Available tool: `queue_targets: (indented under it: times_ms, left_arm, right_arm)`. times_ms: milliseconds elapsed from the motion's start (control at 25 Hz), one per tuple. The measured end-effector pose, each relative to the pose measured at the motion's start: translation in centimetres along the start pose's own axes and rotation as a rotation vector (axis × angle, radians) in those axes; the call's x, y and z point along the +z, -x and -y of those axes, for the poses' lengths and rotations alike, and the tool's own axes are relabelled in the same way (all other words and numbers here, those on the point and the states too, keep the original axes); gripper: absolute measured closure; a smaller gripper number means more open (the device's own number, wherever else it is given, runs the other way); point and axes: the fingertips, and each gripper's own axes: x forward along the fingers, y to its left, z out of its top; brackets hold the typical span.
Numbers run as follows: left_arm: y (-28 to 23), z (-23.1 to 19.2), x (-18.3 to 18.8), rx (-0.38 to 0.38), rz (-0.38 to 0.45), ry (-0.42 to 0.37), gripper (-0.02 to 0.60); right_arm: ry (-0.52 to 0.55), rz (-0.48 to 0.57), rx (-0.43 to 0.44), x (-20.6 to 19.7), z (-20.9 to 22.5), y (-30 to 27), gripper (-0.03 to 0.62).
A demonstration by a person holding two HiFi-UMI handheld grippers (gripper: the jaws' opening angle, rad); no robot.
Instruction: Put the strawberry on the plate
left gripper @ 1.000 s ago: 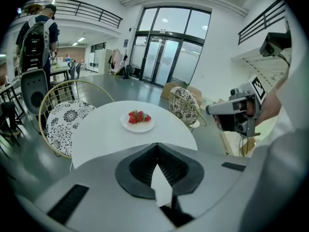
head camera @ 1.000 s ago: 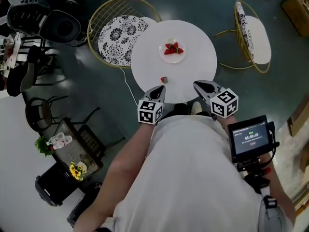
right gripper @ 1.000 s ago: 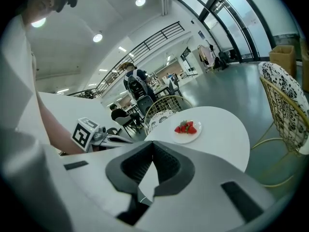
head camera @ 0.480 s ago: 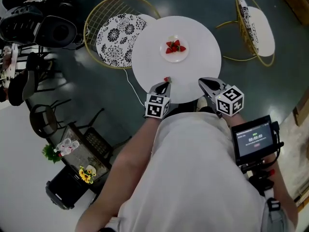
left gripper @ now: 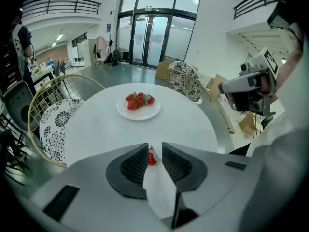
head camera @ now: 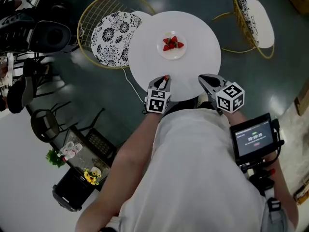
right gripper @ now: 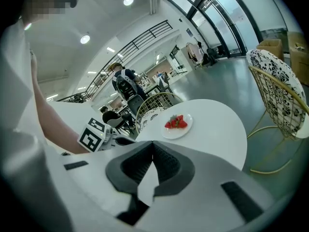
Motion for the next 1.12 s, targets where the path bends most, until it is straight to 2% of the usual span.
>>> queue_targets:
  times_ms: [120, 320, 560, 760, 840, 1120]
  left_arm:
    - [-0.3, 0.0, -0.4, 0.005, -0.027, -0.02, 0.509]
    - [-1.6, -0.1, -0.8, -0.002, -0.046, -0.045, 0.437]
    - [-2.4, -0.4, -2.0, 0.013, -0.111, -0.023, 0.437]
    - [-2.6, -0.7, -2.4, 0.021, -0.134, -0.019, 0.439]
    - [-2.5, -0.8, -2.7, 0.023, -0.145, -0.005, 0.46]
    - [-2.0, -0.9, -2.6, 0.016, -0.126, 0.01, 0.494]
  right_arm:
    - [-0.005, 0.001, -0.006, 0.2, 0.0, 0.1, 0.588]
    - [-0.019, 0.012, -0.016, 0.3, 0.2, 0.2, 0.588]
    - [-0.034, 0.012, -0.036, -0.3, 0.8, 0.6, 0.588]
    - [-0.04, 0.011, -0.042, -0.4, 0.8, 0.7, 0.588]
    - [-0.04, 0.012, -0.041, -0.3, 0.8, 0.7, 0.588]
    - [-0.036, 0.016, -0.033, -0.1, 0.7, 0.5, 0.588]
